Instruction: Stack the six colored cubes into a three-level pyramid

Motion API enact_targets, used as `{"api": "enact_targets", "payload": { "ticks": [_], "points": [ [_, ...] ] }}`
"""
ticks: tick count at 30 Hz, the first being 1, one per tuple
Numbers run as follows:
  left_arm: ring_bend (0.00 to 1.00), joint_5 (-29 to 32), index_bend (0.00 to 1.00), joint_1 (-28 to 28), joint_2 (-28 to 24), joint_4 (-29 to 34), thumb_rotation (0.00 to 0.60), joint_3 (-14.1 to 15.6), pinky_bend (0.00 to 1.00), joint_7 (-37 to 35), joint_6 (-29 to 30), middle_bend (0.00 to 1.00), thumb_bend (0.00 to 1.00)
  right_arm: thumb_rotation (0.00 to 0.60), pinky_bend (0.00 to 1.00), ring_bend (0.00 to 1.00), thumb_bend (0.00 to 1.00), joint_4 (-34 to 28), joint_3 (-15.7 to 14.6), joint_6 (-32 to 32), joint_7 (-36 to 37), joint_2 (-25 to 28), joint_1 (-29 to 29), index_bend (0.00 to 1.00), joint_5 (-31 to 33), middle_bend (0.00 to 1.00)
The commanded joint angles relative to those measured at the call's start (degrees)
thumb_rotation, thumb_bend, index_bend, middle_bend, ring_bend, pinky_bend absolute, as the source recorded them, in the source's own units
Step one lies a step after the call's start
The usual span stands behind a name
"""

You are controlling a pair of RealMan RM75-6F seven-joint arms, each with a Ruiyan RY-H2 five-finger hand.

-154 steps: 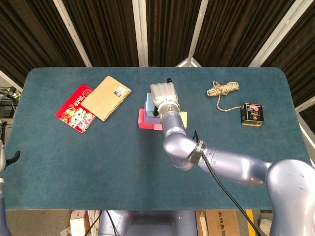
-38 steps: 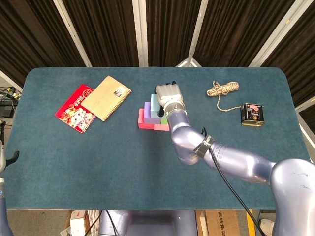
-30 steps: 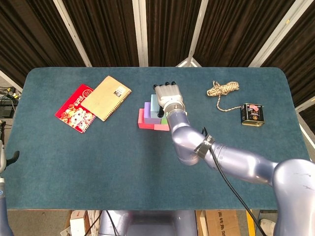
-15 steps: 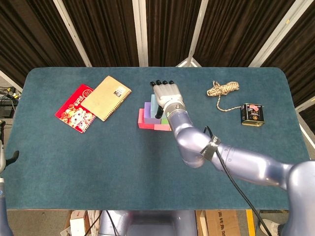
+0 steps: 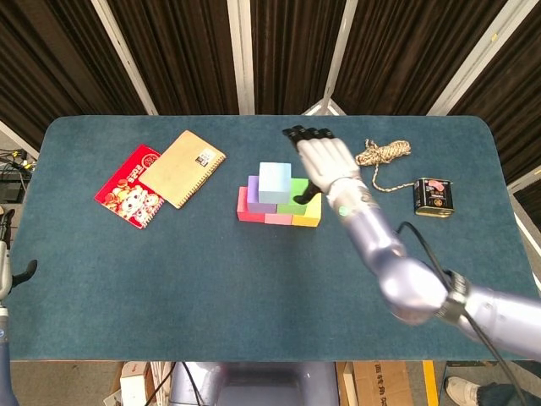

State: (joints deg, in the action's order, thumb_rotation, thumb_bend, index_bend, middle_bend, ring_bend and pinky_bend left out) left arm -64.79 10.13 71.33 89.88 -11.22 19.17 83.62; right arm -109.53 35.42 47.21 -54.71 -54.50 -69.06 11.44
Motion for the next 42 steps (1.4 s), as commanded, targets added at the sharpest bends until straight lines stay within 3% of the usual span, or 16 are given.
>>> {"api": "enact_targets", "payload": {
  "ticks": [1,5,9,16,20,26,29,36,42],
  "points": [
    [0.00,-0.8,0.08,-0.5,-0.5,0.4,0.600,0.0,0.00,-1.3,0.6,0.10,0.32,0.600,0.00,0.00,0.19,-13.9,2.1,2.6,14.6,9.2,17.2,0.00,-21.8,0.02],
    [0.00,-2.6,0.08,-0.9,-1.0,0.4,0.600,0.2,0.00,-3.4,1.6,0.10,0.32,0.600,0.00,0.00,0.19,-17.6,-0.1,5.3,22.4,11.1,27.9,0.00,-37.6,0.02],
    [0.00,-3.9,0.08,-1.2,-1.2,0.4,0.600,0.5,0.00,-4.6,2.0,0.10,0.32,0.600,0.00,0.00,0.19,-17.2,-4.2,11.1,29.4,8.9,36.9,0.00,-54.1,0.02],
    [0.00,-4.3,0.08,-1.4,-1.4,0.4,0.600,0.5,0.00,-5.5,2.0,0.10,0.32,0.600,0.00,0.00,0.19,-10.6,-15.4,23.0,38.6,1.1,48.6,0.01,-80.1,0.02],
    [0.00,-4.6,0.08,-1.6,-1.7,0.8,0.600,0.7,0.00,-6.0,1.9,0.10,0.32,0.600,0.00,0.00,0.19,-3.9,-21.2,31.6,42.5,-4.4,54.2,0.01,-90.1,0.02],
    [0.00,-6.9,0.08,-2.1,-2.7,2.6,0.600,1.8,0.00,-7.2,2.2,0.10,0.32,0.600,0.00,0.00,0.19,6.7,-27.7,40.6,44.1,-11.7,59.9,0.04,-98.3,0.02],
    [0.00,-7.9,0.08,-2.5,-3.0,3.9,0.600,2.3,0.00,-7.2,2.8,0.10,0.32,0.600,0.00,0.00,0.19,10.1,-29.4,42.8,42.6,-14.6,61.6,0.04,-99.5,0.02],
    [0.00,-9.2,0.08,-4.6,-4.8,6.5,0.600,3.8,0.00,-7.6,4.6,0.10,0.32,0.600,0.00,0.00,0.19,17.6,-30.8,43.2,44.7,-18.1,62.4,0.04,-100.4,0.02],
    [0.00,-10.6,0.08,-5.4,-5.6,7.3,0.600,4.3,0.00,-7.8,5.8,0.10,0.32,0.600,0.00,0.00,0.19,18.4,-31.0,45.0,44.8,-17.9,63.0,0.04,-102.1,0.02]
  ]
}}
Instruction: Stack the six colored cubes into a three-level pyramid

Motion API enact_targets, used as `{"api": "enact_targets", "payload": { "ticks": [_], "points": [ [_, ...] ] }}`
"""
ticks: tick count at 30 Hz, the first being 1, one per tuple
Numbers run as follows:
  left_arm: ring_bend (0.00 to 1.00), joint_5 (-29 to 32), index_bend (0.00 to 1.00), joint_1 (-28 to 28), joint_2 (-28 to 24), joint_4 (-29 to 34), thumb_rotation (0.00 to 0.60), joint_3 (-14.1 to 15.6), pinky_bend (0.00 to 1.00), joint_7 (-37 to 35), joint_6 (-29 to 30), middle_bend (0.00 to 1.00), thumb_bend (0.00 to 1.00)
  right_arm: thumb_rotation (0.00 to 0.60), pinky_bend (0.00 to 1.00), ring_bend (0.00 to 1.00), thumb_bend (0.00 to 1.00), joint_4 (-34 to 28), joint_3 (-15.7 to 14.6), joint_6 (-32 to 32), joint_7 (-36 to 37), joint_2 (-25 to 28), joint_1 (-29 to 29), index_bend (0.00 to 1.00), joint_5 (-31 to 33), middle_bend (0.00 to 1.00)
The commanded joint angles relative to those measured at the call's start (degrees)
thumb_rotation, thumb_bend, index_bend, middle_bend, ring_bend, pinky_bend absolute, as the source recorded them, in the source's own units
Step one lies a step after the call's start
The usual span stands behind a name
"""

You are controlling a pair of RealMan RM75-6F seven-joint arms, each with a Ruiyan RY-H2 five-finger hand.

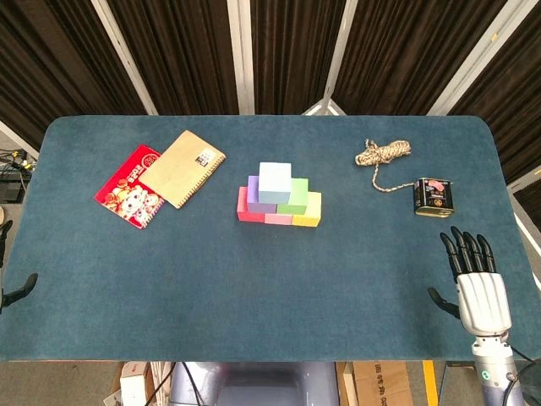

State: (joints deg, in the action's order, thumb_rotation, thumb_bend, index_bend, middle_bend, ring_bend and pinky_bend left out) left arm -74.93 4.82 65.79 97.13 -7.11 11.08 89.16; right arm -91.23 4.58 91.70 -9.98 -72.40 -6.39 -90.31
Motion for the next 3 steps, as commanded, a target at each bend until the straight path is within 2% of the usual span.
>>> {"api": "enact_targets", "payload": {
  "ticks": [1,3],
  "points": [
    [0.00,-0.7,0.08,-0.1,0.1,0.0,0.600,0.3,0.00,0.7,0.3,0.10,0.32,0.600,0.00,0.00,0.19,0.0,-0.1,0.6,0.1,0.0,0.5,0.04,-0.4,0.02],
    [0.00,-1.4,0.08,0.1,0.4,-0.2,0.600,0.5,0.00,1.5,0.3,0.10,0.32,0.600,0.00,0.00,0.19,0.0,-0.2,0.5,-0.1,0.2,0.7,0.04,-0.1,0.02]
  ]
}}
